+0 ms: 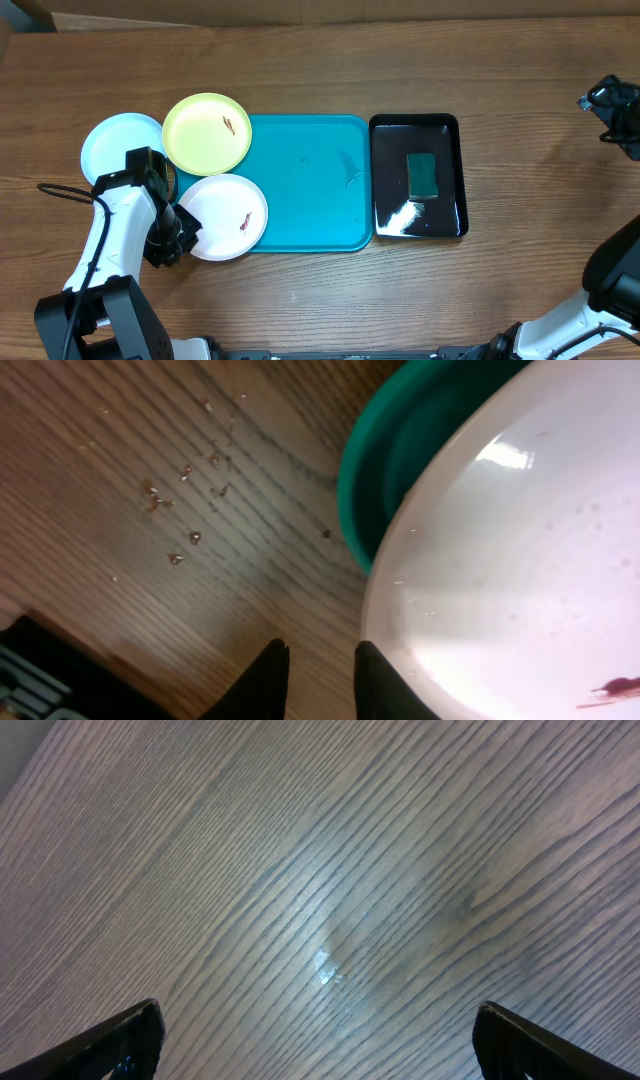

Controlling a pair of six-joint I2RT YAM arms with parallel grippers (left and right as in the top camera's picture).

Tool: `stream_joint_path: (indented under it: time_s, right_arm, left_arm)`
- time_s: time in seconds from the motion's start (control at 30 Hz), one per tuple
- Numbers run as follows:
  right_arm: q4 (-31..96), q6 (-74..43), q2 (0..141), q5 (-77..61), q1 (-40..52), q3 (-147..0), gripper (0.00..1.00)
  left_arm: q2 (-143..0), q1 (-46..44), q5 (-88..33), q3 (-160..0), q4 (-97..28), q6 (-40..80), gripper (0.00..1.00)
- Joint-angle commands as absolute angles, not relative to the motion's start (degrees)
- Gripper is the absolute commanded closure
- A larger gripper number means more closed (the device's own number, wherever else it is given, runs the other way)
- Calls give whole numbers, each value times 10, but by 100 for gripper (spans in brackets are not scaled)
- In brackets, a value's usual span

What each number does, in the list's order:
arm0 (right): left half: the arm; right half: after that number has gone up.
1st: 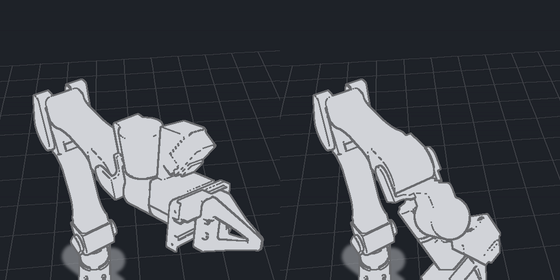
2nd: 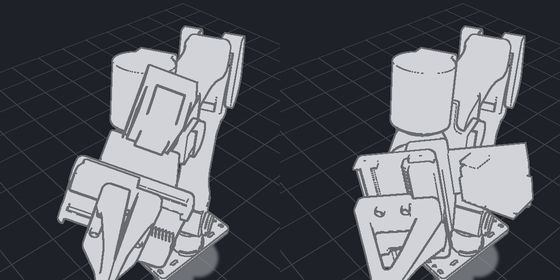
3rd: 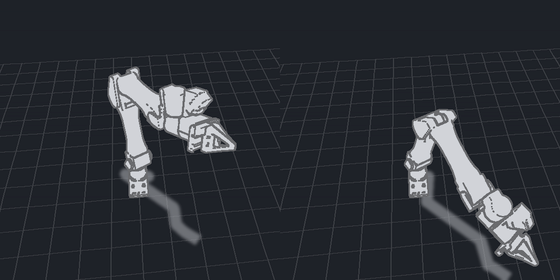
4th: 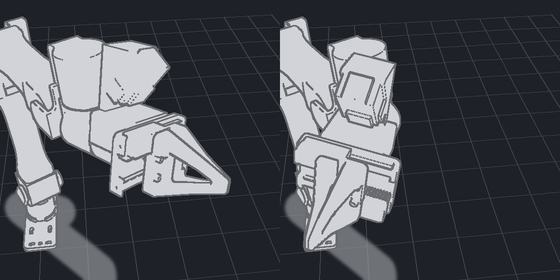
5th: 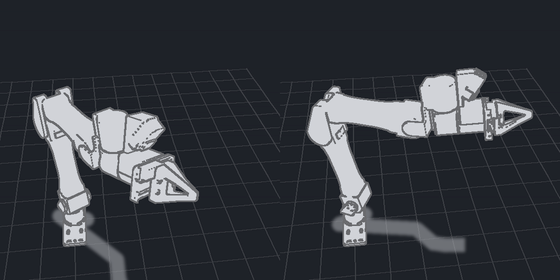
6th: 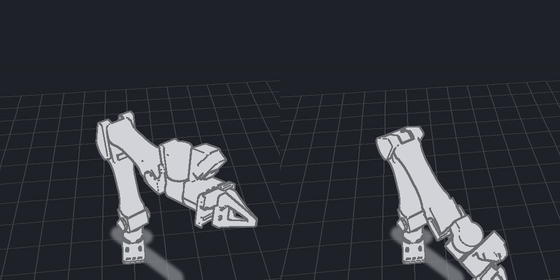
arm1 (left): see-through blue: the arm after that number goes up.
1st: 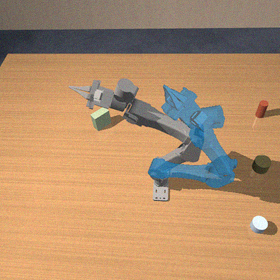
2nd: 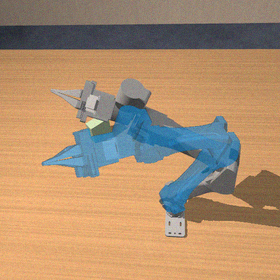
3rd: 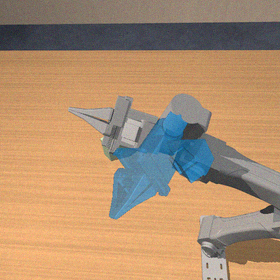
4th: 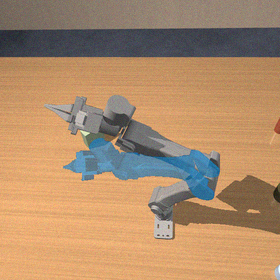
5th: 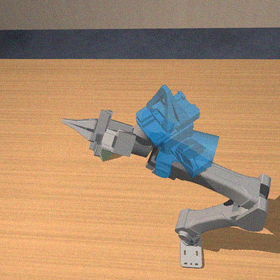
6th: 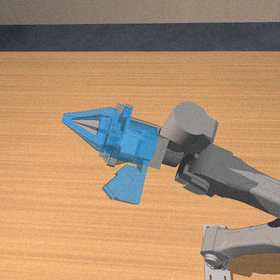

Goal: Clean dirty plates on tray and stack at the side
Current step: 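Slide the pink plate rightward across the teal tray with left gripper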

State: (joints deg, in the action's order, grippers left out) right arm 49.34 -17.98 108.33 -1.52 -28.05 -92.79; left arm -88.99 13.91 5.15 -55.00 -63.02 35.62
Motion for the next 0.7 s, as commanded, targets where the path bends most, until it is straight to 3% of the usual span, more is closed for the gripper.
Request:
stream_joint_path:
  time_s: [0.0, 0.1, 0.13, 0.5, 0.67]
  right_arm:
    - [491, -180, 1084, -16, -281, -933, 0]
    - [491, -180, 1084, -16, -281, -933, 0]
    - [491, -180, 1084, -16, -281, -933, 0]
    - [491, -180, 1084, -16, -281, -933, 0]
    - [491, -180, 1084, -16, -281, -933, 0]
  left_arm:
    - [-881, 139, 33, -547, -625, 342, 73]
    - [-881, 139, 29, -547, -622, 342, 59]
    - [-881, 139, 27, -547, -622, 342, 59]
    - [-881, 138, 19, -506, -599, 342, 62]
    - [-881, 138, 3, -497, -580, 343, 70]
